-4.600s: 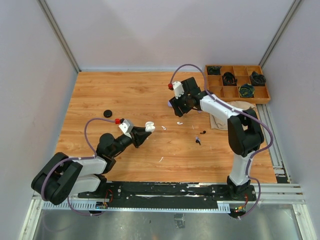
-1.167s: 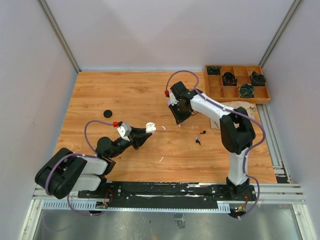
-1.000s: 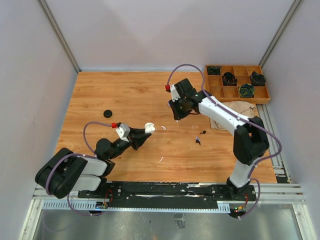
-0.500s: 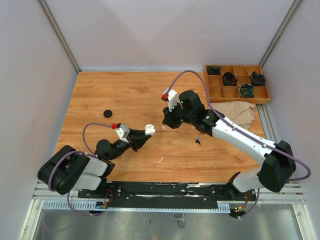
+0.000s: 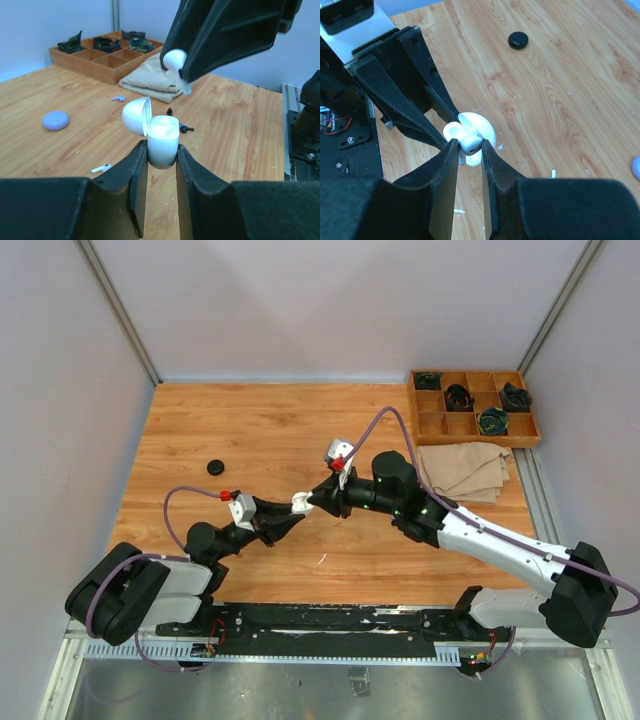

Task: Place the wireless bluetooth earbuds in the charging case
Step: Place the earbud in the charging case, then adjust the earbud with the charging case.

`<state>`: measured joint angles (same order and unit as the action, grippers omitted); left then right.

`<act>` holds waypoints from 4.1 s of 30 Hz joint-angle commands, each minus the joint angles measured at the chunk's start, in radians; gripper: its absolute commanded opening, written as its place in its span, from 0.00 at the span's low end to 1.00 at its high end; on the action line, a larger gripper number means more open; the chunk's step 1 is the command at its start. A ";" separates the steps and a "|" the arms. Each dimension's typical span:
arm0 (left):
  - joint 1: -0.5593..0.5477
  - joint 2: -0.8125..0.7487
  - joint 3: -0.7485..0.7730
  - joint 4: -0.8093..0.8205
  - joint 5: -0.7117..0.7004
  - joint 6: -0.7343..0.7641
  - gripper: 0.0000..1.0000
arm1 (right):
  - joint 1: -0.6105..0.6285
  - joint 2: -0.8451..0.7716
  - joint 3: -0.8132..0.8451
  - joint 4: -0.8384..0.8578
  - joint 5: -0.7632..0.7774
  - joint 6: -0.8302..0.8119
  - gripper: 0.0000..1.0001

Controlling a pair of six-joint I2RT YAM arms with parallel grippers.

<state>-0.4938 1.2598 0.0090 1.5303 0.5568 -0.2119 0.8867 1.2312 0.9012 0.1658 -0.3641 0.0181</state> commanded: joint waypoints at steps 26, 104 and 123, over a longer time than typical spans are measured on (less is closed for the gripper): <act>0.006 -0.264 -0.103 0.192 -0.025 -0.049 0.00 | 0.098 -0.020 -0.170 0.435 -0.055 0.039 0.23; 0.006 -0.247 -0.075 0.075 0.031 0.073 0.00 | 0.114 0.119 0.397 -0.484 0.143 0.283 0.33; 0.006 -0.244 -0.055 0.050 0.080 0.063 0.00 | 0.115 0.168 0.433 -0.505 0.013 0.221 0.23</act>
<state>-0.4919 1.0237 0.0074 1.5146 0.6094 -0.1581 0.9833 1.3777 1.2903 -0.3149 -0.2752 0.2764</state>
